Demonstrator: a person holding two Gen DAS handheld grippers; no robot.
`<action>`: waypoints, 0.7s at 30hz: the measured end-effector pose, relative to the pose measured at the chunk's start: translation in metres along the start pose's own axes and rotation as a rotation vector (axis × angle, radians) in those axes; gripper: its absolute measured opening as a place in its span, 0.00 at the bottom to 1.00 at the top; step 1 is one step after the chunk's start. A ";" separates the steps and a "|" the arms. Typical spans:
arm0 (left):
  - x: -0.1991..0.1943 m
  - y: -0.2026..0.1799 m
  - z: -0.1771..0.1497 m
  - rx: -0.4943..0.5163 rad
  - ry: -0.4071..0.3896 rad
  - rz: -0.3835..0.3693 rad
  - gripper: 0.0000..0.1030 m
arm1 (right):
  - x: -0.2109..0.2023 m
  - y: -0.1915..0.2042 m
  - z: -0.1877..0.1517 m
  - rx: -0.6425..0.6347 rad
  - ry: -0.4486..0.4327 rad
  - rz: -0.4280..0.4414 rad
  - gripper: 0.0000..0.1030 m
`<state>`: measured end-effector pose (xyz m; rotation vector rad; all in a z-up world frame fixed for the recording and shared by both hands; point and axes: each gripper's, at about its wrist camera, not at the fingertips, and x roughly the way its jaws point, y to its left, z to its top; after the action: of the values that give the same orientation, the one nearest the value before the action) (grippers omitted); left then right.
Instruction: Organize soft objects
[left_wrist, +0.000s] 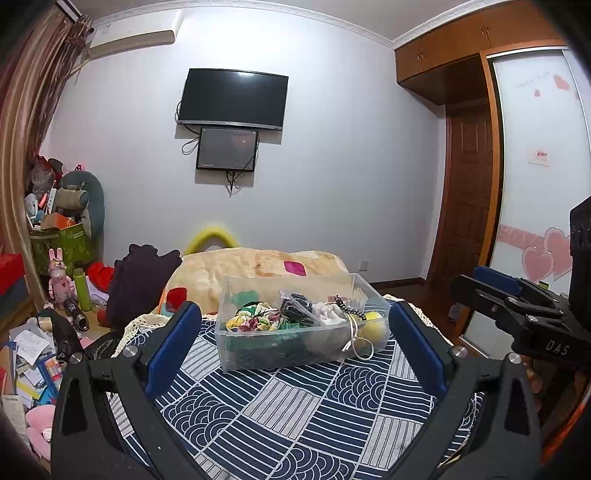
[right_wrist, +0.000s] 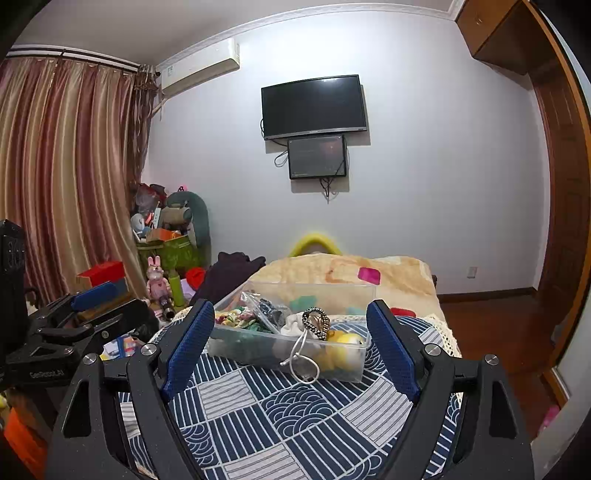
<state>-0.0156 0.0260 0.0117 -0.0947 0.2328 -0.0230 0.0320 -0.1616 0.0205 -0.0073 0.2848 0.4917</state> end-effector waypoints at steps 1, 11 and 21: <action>0.000 0.000 0.000 0.001 0.000 0.001 1.00 | -0.001 0.000 0.000 0.001 0.000 0.000 0.80; 0.001 0.000 0.002 -0.004 0.008 -0.026 1.00 | -0.001 -0.001 0.000 0.003 0.003 0.000 0.80; 0.002 -0.006 0.001 0.017 0.020 -0.043 1.00 | -0.003 0.000 0.001 0.004 0.005 0.000 0.80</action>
<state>-0.0136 0.0199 0.0126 -0.0826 0.2504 -0.0683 0.0299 -0.1625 0.0218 -0.0044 0.2904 0.4908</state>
